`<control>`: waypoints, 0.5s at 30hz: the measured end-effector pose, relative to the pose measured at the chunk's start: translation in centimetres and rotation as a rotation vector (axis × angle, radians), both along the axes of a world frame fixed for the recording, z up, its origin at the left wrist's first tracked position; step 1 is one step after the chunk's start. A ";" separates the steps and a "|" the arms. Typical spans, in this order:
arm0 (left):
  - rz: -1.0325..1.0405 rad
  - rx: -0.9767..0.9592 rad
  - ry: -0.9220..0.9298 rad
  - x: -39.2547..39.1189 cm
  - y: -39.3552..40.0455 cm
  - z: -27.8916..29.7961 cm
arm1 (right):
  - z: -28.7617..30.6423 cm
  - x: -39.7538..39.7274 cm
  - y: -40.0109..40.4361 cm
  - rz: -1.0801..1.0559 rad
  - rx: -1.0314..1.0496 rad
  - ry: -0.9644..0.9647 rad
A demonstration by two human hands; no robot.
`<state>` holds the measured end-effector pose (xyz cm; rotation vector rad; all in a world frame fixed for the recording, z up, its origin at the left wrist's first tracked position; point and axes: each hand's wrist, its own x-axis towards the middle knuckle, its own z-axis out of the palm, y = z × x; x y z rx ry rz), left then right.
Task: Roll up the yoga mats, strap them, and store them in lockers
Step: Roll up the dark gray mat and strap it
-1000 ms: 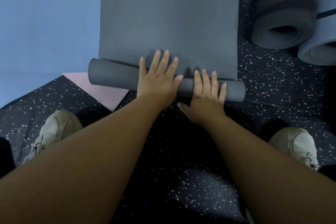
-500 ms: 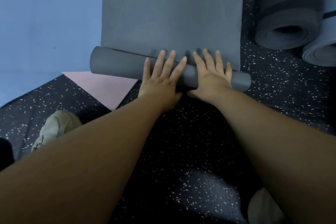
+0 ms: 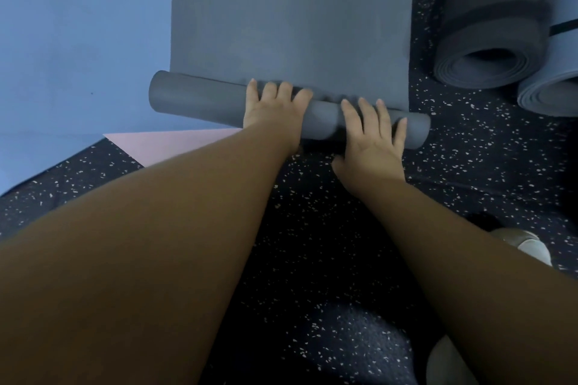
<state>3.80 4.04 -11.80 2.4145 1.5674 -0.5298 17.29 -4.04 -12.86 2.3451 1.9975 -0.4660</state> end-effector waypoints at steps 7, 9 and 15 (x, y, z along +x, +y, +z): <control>-0.022 0.232 0.008 0.2 -1.6 -0.5 | 0.2 1.0 1.7 0.020 -0.025 0.044; -0.030 0.249 -0.003 0.0 -1.5 -0.3 | 0.3 0.9 1.3 0.011 0.010 0.046; -0.030 0.155 -0.001 -1.5 -4.6 0.7 | -0.7 -0.7 -3.3 0.038 0.139 -0.061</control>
